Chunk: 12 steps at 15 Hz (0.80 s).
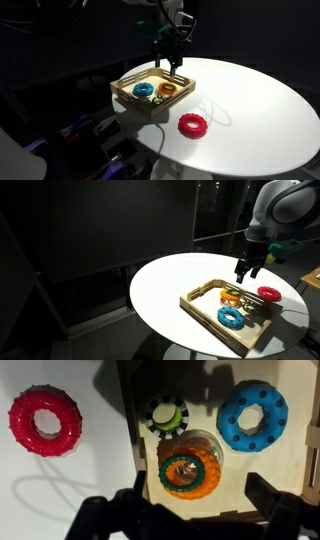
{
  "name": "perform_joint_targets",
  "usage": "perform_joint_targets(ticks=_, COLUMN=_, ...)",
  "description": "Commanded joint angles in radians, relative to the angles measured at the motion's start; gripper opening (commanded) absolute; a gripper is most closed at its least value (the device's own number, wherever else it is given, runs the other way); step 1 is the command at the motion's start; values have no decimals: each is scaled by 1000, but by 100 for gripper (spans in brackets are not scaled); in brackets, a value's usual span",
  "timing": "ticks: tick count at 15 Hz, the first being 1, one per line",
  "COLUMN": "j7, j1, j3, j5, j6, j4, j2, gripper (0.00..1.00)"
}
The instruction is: Remove the dark green ring from the crate and put it on the left side of the table
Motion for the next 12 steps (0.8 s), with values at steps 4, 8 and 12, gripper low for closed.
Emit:
perform_joint_targets(ticks=4, j7=64, j1=15, j3=-6, j5=-24, j6=128, j4=31, j2=127, gripper=100)
perform_joint_targets(ticks=8, j7=76, j1=17, j3=-9, j5=-14, j6=182, j4=53, j2=186, gripper=100)
perform_joint_targets(ticks=12, j7=85, j1=18, j3=-9, j5=-8, j6=200, j4=84, j2=229, gripper=100)
